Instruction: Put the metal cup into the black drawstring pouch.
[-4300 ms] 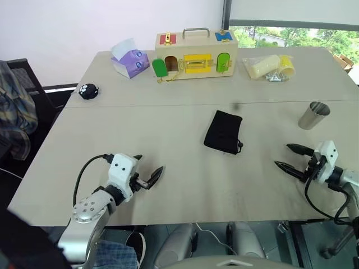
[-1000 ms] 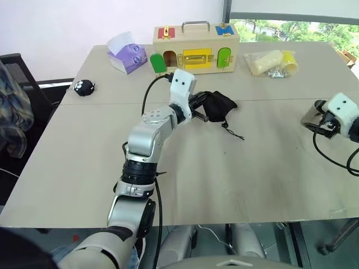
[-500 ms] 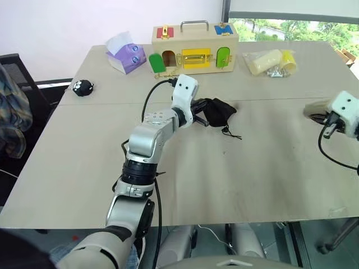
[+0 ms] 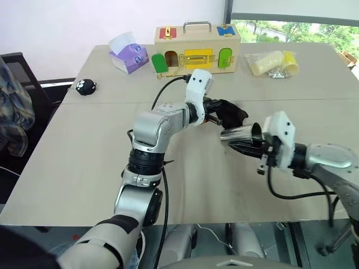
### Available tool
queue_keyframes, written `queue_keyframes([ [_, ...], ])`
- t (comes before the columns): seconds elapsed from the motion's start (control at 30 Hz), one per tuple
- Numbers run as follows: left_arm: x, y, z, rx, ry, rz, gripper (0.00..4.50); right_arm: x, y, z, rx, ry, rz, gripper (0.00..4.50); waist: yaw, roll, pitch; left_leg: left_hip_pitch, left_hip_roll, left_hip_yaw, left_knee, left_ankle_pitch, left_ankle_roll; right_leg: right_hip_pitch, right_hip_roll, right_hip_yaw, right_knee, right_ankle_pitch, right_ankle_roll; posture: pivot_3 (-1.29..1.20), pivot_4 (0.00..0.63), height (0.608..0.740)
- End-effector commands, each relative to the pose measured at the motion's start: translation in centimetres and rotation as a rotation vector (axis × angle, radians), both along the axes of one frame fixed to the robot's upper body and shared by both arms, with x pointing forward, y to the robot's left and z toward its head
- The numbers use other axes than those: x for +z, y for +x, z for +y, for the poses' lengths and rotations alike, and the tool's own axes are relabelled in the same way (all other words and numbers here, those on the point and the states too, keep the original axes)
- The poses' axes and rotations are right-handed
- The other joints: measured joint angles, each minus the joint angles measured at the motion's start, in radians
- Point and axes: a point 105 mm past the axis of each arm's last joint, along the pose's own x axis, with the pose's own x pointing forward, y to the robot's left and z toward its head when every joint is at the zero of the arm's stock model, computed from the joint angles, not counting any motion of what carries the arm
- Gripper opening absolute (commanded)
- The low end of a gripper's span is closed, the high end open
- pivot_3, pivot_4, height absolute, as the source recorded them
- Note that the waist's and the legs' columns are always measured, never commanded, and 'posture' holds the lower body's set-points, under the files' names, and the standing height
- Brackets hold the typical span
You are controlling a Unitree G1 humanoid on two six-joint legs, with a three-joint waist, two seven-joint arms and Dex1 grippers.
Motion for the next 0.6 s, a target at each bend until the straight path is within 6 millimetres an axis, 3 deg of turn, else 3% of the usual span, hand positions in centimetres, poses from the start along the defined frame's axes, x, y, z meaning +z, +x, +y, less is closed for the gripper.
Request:
queue_keyframes([
  [0.03,1.5,-0.7,-0.7,-0.051,-0.012,-0.047,0.00,2.2,2.0,-0.1,-0.164,0.122,-0.126,0.04,-0.002,0.000,0.000,0.000,0.000,0.000,0.000,0.000,0.000,0.000,0.000,0.000,0.000,0.000,0.000,0.00,0.150,0.710],
  [0.1,1.4,-0.7,-0.6,-0.048,0.005,-0.055,0.00,2.7,2.4,0.1,-0.205,0.191,-0.129,0.04,-0.003,0.001,0.000,0.001,0.001,0.000,0.000,0.000,-0.001,-0.001,0.001,0.001,0.001,0.000,0.000,0.00,0.150,0.710],
  [0.33,1.5,-0.9,-0.8,-0.066,-0.008,-0.048,0.00,1.9,3.5,0.8,-0.246,0.174,-0.148,0.04,-0.002,0.001,0.000,0.000,0.000,0.000,-0.001,0.001,-0.001,-0.001,0.003,0.001,0.001,0.000,0.000,0.00,0.150,0.710],
  [0.47,2.1,-1.2,-1.1,-0.087,-0.036,-0.048,0.00,0.5,4.3,1.0,-0.262,0.077,-0.182,0.04,-0.006,0.001,0.000,0.001,0.000,0.001,-0.001,0.001,-0.001,-0.001,0.003,0.001,0.001,0.000,0.000,0.00,0.150,0.710],
  [0.6,2.1,-1.6,-1.3,-0.105,-0.059,-0.035,0.00,0.3,6.4,1.1,-0.334,0.050,-0.261,0.04,-0.014,0.001,0.000,0.001,0.000,0.001,-0.001,0.001,-0.001,-0.001,0.004,0.002,0.002,0.000,0.000,0.00,0.150,0.710],
])
